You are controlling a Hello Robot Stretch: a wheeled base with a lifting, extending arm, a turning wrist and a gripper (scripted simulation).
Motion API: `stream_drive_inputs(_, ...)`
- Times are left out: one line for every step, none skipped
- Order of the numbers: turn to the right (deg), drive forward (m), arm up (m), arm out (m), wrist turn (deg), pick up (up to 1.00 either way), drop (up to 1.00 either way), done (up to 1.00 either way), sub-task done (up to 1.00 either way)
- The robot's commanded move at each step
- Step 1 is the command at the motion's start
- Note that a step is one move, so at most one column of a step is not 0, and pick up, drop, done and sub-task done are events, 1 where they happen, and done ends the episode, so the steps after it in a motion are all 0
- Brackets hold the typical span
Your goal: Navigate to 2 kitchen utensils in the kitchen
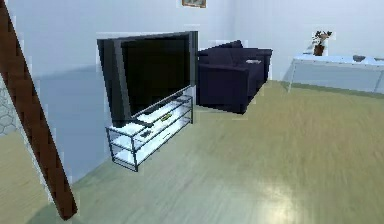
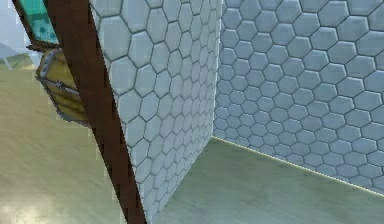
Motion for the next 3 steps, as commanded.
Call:
stream_drive_inputs(-45.0,0.0,0.0,0.0,0.0,0.0,0.0,0.0,0.0)
stream_drive_inputs(-9.0,0.0,0.0,0.0,0.0,0.0,0.0,0.0,0.0)
stream_drive_inputs(0.0,0.4,0.0,0.0,0.0,0.0,0.0,0.0,0.0)
